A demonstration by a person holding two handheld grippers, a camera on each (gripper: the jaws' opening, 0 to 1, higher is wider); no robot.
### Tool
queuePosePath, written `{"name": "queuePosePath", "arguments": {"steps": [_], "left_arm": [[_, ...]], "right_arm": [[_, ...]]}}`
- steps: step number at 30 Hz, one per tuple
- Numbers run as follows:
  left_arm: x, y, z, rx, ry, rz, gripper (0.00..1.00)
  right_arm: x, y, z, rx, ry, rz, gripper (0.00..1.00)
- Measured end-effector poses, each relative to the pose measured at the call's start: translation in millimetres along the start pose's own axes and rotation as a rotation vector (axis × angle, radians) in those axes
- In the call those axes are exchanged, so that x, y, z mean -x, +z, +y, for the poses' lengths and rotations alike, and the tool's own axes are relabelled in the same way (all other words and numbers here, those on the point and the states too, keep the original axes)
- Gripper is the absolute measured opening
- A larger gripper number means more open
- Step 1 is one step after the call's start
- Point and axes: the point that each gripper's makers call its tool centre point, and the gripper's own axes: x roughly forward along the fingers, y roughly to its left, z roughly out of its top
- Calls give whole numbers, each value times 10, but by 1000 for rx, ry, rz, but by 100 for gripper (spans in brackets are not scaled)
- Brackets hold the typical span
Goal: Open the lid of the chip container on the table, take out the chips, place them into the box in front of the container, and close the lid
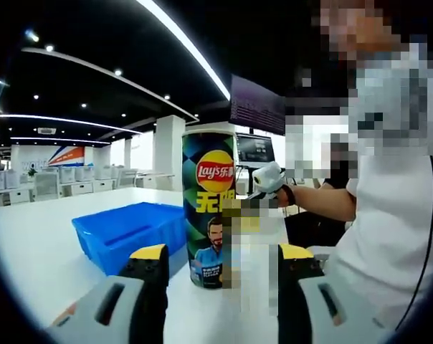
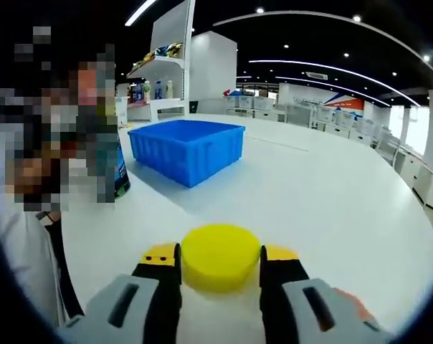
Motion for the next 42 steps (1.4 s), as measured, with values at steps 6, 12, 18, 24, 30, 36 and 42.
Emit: {"name": "queuePosePath", "arguments": {"steps": [6, 12, 18, 24, 30, 36, 42], "left_arm": [[11, -25, 10, 1, 2, 4, 60], [1, -45, 3, 3, -2, 8, 60], [-10, -53, -1, 1, -1, 14, 59], [-20, -68, -6, 2, -1, 18, 59], [-4, -21, 23, 1, 10, 2, 59], [11, 9, 29, -1, 11, -3, 59], [2, 1, 17, -2, 8, -1, 59]], "right_arm": [[20, 45, -9, -7, -5, -20, 42], [37, 69, -2, -8, -8, -36, 42], [62, 106, -10, -11, -7, -53, 42], [110, 215, 4, -32, 11, -101, 42], [198, 383, -24, -23, 12, -146, 42], [321, 622, -29, 4, 17, -192, 42], [400, 881, -8, 21, 37, -237, 41]]}}
